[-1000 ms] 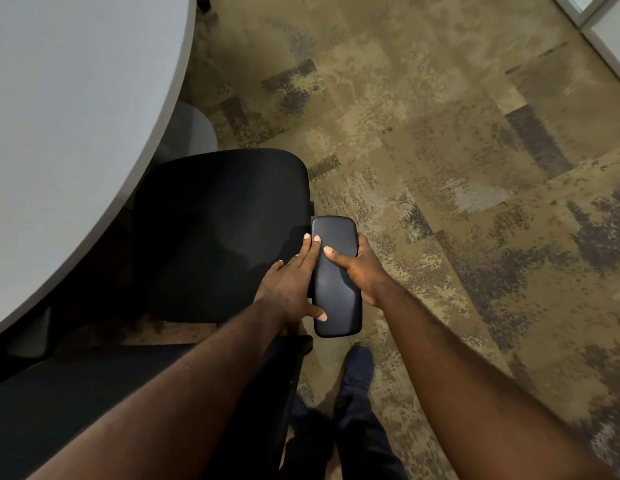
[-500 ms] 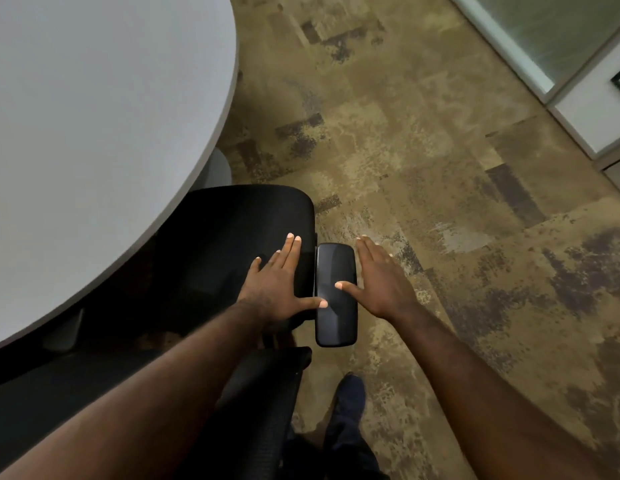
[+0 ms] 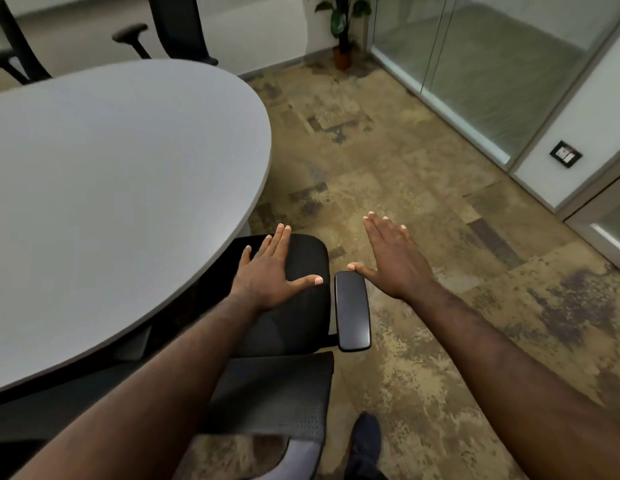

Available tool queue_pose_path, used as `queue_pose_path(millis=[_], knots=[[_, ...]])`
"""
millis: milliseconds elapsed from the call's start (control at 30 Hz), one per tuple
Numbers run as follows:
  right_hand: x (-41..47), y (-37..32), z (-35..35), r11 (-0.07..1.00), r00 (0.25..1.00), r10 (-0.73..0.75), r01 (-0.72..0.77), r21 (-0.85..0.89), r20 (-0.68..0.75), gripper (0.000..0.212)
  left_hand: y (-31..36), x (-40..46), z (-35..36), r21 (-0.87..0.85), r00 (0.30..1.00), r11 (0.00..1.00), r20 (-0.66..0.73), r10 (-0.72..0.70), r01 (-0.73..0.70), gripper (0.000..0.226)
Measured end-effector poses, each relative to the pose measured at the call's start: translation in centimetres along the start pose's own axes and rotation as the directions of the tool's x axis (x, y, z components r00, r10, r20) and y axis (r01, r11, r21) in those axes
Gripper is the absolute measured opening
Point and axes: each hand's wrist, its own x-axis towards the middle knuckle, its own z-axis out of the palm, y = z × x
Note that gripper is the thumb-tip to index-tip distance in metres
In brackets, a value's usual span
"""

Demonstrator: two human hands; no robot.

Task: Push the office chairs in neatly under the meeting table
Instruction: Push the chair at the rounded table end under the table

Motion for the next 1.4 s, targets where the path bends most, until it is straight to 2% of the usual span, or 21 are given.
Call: queue_pose_path(millis=[200, 367, 500, 600, 733, 867, 967, 1033, 1100, 1200, 1300, 1400], knots=[[-4.9, -4.7, -4.4, 1.000, 0.995, -0.002, 0.004, 0.014, -0.100, 0.090, -1.3, -6.2, -4.0, 0.000, 0.996, 0.999, -0.072, 0.048, -0.048, 0.126], [-9.0, -9.6, -7.2, 0.998, 0.987, -0.067, 0.069, 0.007, -0.149, 0.089, -4.2, -12.4, -6.3, -0.054, 0.989, 0.995, -0.132, 0.072, -0.080, 0.109], [-11.7, -13.4, -8.4, 0.992, 0.981, -0.110, 0.119, 0.044, -0.161, 0.083, -6.9, -16.8, -7.2, -0.182, 0.991, 0.983, -0.130, 0.011, -0.035, 0.101], [-13.5, -16.3, -8.9, 0.981, 0.973, -0.155, 0.173, 0.092, -0.172, 0.075, -8.2, -19.6, -7.7, -0.206, 0.994, 0.978, -0.114, -0.002, -0.022, 0.095], [-16.5, -20.2, -8.6, 0.935, 0.949, -0.232, 0.278, 0.218, -0.215, 0.053, -10.3, -23.7, -8.2, -0.210, 0.981, 0.972, -0.184, 0.065, -0.104, 0.081], [-19.2, -23.2, -7.4, 0.880, 0.924, -0.340, 0.379, 0.288, -0.175, 0.033, -12.4, -27.8, -7.9, -0.156, 0.939, 0.961, -0.297, 0.173, -0.227, 0.050], [-20.4, -24.3, -5.9, 0.864, 0.912, -0.405, 0.406, 0.298, -0.068, 0.036, -13.7, -30.1, -6.9, -0.084, 0.933, 0.964, -0.283, 0.221, -0.253, 0.050], [-20.8, -24.5, -4.8, 0.886, 0.910, -0.415, 0.398, 0.238, 0.023, 0.047, -14.5, -31.0, -6.1, -0.016, 0.947, 0.976, -0.244, 0.208, -0.218, 0.055], [-21.1, -24.4, -3.9, 0.905, 0.904, -0.424, 0.422, 0.056, 0.052, 0.054, -15.1, -31.5, -5.3, 0.083, 0.955, 0.979, -0.221, 0.198, -0.184, 0.059], [-20.9, -24.1, -3.1, 0.904, 0.907, -0.420, 0.419, -0.083, 0.008, 0.049, -14.9, -31.5, -4.8, 0.201, 0.958, 0.972, -0.232, 0.168, -0.122, 0.066], [-20.3, -23.7, -2.8, 0.906, 0.916, -0.402, 0.399, -0.141, 0.007, 0.038, -14.2, -31.1, -4.5, 0.234, 0.955, 0.969, -0.263, 0.139, -0.077, 0.072], [-19.9, -22.6, -3.0, 0.900, 0.915, -0.402, 0.400, -0.173, 0.027, 0.036, -12.8, -31.1, -3.9, 0.237, 0.944, 0.970, -0.305, 0.127, -0.054, 0.071]])
